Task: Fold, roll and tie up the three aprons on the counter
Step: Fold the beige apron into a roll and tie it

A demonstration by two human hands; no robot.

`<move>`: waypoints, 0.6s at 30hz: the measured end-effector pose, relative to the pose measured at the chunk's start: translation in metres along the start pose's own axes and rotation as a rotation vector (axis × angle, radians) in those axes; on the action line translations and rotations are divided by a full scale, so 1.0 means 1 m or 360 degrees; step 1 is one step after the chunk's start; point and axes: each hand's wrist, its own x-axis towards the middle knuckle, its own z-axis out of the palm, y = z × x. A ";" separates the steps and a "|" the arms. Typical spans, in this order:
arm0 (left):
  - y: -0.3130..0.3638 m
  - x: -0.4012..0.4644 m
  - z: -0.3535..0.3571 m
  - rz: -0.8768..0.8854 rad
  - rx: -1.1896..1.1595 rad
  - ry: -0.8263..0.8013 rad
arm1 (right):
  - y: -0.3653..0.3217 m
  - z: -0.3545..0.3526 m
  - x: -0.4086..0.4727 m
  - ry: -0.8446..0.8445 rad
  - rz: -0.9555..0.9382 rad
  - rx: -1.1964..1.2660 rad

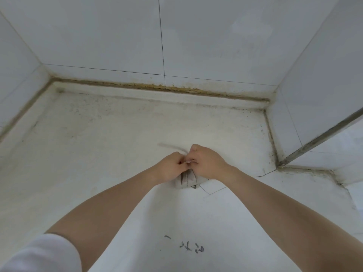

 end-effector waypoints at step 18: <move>-0.004 0.004 0.013 0.0654 0.0637 0.0496 | 0.003 -0.011 0.000 -0.0167 0.0846 0.1522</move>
